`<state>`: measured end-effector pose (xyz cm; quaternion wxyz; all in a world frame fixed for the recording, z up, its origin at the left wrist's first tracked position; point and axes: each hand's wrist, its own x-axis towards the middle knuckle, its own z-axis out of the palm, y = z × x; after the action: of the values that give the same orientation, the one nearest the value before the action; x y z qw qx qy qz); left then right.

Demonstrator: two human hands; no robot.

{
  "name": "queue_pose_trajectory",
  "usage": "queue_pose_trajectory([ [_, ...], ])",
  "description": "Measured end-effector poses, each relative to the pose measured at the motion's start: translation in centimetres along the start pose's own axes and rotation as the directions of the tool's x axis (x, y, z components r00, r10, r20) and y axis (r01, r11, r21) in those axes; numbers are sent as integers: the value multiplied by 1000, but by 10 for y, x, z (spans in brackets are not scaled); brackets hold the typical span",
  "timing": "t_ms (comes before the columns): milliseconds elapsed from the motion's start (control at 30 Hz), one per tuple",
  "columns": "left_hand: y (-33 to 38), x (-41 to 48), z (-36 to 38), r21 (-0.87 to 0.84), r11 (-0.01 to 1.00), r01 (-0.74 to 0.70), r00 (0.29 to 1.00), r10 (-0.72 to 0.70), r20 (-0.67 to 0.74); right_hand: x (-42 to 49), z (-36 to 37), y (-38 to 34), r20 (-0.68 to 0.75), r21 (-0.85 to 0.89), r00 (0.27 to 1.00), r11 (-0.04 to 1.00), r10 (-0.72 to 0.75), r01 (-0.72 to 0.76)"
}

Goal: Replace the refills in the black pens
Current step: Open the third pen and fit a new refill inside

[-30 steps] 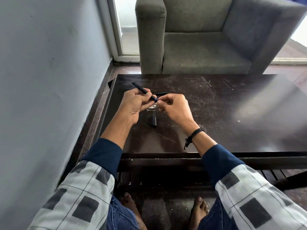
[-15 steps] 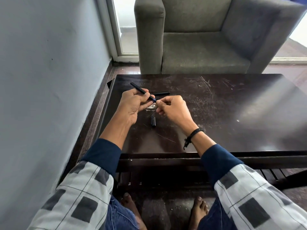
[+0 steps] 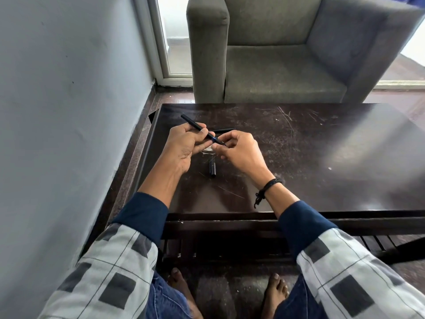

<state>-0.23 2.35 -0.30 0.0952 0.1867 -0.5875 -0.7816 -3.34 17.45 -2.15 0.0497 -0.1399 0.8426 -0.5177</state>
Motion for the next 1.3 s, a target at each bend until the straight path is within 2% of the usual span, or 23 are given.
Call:
queue_pose_trajectory([
  [133,1,-1,0,-1,1000,1,1000,-1,2,-1,-1,0,-31,-6,999,1000,15,-15],
  [300,0,-1,1,-9,1000,4,1000,-4,8,-1,0,1,30,33,999,999,33,-34],
  [500,0,0,-1,-24,1000,3,1000,-3,8,-2,0,0,-38,18,999,1000,-4,5],
  [967,-2,2,0,-12,1000,7,1000,-7,15,-2,0,0,-47,31,999,1000,-4,5],
  [1133,-2,0,0,-8,1000,11,1000,-11,12,-2,0,-2,-5,36,1000,999,15,-15],
  [1300,-1,0,0,-2,1000,9,1000,-9,7,-1,1,-1,-35,27,999,1000,11,-10],
])
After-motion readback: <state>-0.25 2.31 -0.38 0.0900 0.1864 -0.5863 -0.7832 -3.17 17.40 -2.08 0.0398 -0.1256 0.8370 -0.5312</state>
